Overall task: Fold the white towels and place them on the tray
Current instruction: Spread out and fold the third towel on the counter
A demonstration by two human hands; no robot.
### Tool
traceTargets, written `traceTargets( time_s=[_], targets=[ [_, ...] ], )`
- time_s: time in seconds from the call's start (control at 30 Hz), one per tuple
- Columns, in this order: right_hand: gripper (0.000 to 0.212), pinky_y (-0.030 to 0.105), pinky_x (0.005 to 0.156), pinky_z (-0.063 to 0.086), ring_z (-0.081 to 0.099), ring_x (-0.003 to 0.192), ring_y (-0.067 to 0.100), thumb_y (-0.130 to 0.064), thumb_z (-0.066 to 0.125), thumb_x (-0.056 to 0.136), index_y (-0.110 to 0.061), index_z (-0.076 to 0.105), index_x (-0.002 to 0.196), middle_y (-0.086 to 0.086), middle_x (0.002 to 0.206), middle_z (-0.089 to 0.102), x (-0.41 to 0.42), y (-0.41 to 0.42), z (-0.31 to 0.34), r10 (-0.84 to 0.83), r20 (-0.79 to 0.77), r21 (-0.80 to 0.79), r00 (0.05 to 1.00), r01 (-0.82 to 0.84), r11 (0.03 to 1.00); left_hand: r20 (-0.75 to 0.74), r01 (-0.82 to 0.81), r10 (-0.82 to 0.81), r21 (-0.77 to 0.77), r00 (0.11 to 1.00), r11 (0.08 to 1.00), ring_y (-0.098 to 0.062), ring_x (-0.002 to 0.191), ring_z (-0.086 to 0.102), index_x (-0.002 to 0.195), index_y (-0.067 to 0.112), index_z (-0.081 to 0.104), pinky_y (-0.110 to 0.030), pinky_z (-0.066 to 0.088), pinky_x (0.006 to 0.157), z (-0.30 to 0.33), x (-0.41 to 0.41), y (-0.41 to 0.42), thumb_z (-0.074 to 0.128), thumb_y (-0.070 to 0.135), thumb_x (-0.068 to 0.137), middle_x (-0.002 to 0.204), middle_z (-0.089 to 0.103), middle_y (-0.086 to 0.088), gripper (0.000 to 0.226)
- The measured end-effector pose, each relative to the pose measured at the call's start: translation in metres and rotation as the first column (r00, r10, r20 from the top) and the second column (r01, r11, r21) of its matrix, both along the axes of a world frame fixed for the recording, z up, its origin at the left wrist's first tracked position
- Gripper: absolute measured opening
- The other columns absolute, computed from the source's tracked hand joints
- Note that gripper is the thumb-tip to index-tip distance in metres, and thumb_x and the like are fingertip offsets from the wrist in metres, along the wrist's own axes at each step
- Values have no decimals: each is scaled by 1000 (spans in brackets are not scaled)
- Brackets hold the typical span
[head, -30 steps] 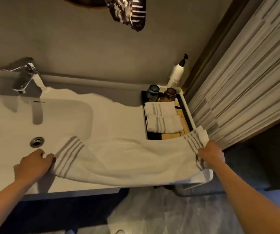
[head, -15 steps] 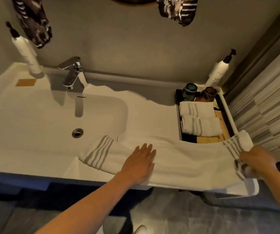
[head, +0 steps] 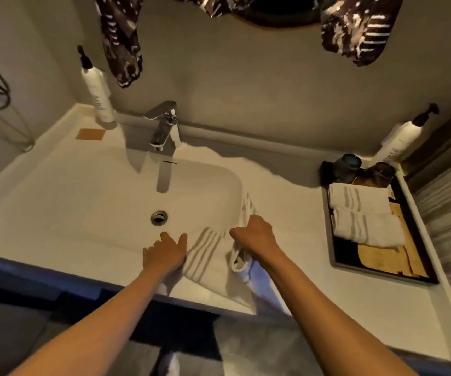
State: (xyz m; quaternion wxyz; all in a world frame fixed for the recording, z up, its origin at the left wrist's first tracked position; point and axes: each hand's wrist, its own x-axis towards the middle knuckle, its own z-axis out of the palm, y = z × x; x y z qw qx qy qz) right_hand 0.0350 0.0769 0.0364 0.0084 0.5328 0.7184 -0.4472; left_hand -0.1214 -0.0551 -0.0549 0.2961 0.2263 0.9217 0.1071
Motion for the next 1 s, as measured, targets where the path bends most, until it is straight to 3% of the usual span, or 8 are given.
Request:
traceTargets(
  time_s=[0.1, 0.27, 0.4, 0.5, 0.63, 0.77, 0.87, 1.0],
  targets=[
    [26, 29, 72, 44, 62, 89, 29, -32, 58, 88, -7, 64, 90, 11, 90, 64, -44, -25, -27, 27, -54, -66, 998, -31, 997, 144, 111, -111, 3, 983, 994, -32, 123, 51, 141, 16, 39, -42, 35, 103, -6, -6, 0, 19, 53, 101, 141, 51, -9, 57],
    [32, 32, 86, 48, 62, 92, 21, -23, 45, 99, -3, 69, 104, 9, 103, 70, -42, -53, -62, 110, -198, -5, 974, -114, 993, 656, -389, 134, 259, 743, 884, -36, 103, 63, 123, -2, 56, -32, 48, 80, 4, -22, 21, 42, 75, 86, 119, 65, -20, 87],
    [39, 41, 111, 37, 52, 125, 24, -24, 37, 99, -13, 57, 131, 7, 135, 58, -5, -45, -86, 223, -68, 596, 972, -140, 790, 459, 28, -114, 190, 881, 981, -17, 99, 53, 140, 16, 36, -25, 46, 74, 0, -17, 17, 71, 48, 82, 133, 55, -5, 76],
    [59, 49, 122, 10, 23, 148, 28, -45, 19, 102, -15, 34, 151, 7, 159, 29, 6, -53, -109, 301, 293, 549, 907, -418, 724, 323, 70, -127, 182, 938, 981, -15, 88, 61, 115, 26, 47, -32, 51, 77, -11, -3, 18, 66, 60, 78, 110, 67, -2, 54],
    [68, 51, 117, 3, 14, 151, 26, -56, 9, 101, -17, 26, 154, 3, 161, 19, 14, -62, -134, 357, 361, 485, 862, -501, 717, 182, 183, -225, 223, 957, 958, -16, 76, 58, 97, 26, 43, -28, 39, 58, -15, 13, 22, 63, 56, 82, 85, 60, 6, 39],
    [74, 49, 122, 0, 2, 152, 21, -63, 18, 97, -19, 17, 156, -3, 162, 5, 38, -45, -105, 465, 183, 433, 866, -495, 753, 249, -10, -72, 313, 966, 950, -22, 69, 63, 91, 16, 52, -31, 47, 63, -6, 5, 20, 58, 31, 87, 80, 67, -4, 16],
    [94, 55, 121, 8, 12, 151, 27, -79, 29, 86, -16, 19, 155, 7, 163, 17, 80, -47, -95, 564, 317, 521, 762, -637, 568, 418, -230, 81, 319, 905, 919, -26, 73, 59, 87, 12, 50, -32, 41, 61, 0, 19, 20, 52, 23, 90, 90, 65, -13, 12],
    [69, 42, 108, 38, 45, 133, 24, -56, 50, 89, -20, 38, 147, 2, 147, 48, 94, -48, -97, 488, 163, 565, 858, -486, 667, 743, -463, 82, 323, 665, 826, -28, 101, 63, 116, 9, 54, -39, 52, 88, 3, 73, 35, 48, 12, 97, 112, 64, -13, 21]
  ],
)
